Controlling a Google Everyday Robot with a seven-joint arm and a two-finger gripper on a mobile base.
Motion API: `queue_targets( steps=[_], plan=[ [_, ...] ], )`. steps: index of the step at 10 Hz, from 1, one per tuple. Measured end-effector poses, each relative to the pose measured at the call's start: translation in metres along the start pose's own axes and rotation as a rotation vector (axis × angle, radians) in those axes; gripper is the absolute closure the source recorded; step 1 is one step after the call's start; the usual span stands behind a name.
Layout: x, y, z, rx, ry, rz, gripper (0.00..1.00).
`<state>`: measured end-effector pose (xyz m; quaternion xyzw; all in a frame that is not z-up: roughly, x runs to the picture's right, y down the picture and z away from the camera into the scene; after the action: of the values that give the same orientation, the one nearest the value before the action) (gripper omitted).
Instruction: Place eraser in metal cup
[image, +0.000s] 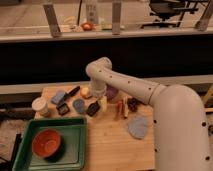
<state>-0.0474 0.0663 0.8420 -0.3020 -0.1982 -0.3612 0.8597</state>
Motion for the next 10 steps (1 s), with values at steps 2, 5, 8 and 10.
queue_targets(
  steps=[2,5,8,10],
  plan=[
    [0.0013,0.0008,-0.0029,0.004,-0.001,0.002,0.20],
    [0.0025,0.0028,-0.0067,0.007,-0.001,0.006,0.20],
    [0.0029,0.0033,-0.0067,0.007,-0.002,0.007,0.20],
    [0.0023,0.0028,-0.0067,0.007,-0.002,0.006,0.20]
  ],
)
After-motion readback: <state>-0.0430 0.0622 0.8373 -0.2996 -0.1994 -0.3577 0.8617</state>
